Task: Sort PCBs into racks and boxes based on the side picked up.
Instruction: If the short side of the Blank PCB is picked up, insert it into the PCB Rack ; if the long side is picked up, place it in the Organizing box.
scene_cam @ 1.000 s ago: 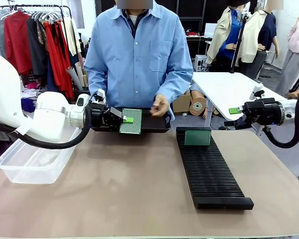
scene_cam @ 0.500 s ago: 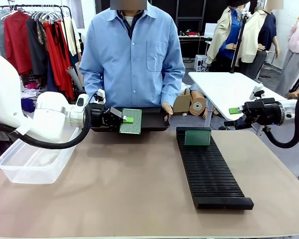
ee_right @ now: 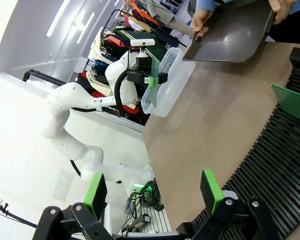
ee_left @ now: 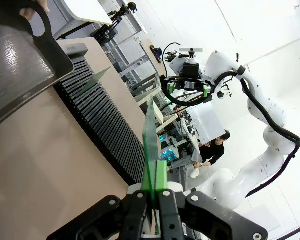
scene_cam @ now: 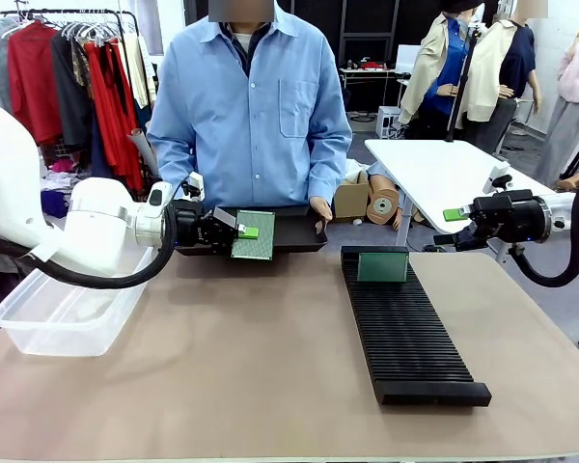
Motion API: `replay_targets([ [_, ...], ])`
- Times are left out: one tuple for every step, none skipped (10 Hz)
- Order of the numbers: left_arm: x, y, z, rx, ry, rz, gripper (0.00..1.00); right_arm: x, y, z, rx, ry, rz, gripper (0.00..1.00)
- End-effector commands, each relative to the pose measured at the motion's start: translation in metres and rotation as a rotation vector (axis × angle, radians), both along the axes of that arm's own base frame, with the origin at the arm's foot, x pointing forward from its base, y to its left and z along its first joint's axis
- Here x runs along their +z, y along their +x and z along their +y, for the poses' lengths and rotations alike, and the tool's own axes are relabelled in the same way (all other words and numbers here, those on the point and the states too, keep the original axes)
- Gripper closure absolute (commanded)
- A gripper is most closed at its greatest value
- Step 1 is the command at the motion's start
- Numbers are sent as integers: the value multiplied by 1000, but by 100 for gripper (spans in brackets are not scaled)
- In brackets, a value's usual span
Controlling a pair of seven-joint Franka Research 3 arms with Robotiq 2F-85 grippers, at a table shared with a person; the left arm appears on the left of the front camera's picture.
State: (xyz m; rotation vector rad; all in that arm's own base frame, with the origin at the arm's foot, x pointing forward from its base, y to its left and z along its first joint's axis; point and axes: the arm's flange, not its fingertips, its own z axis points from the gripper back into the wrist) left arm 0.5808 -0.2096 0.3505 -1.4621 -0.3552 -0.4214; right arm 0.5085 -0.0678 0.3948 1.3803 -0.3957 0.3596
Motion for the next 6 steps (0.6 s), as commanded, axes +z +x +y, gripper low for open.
replay_targets([
  [1,0,0,-1,-3,-4,100,1,0,0,-2,-5,-12,0],
  [1,0,0,-1,-3,-4,100,1,0,0,-2,-5,-12,0],
  [0,0,0,0,0,0,100,1,0,0,-2,-5,-12,0],
  [1,0,0,7,14,-5,100,1,0,0,-2,-5,-12,0],
  [5,1,3,6,7,-4,100,1,0,0,-2,-5,-12,0],
  [13,2,11,28,24,-1,100,1,0,0,-2,-5,-12,0],
])
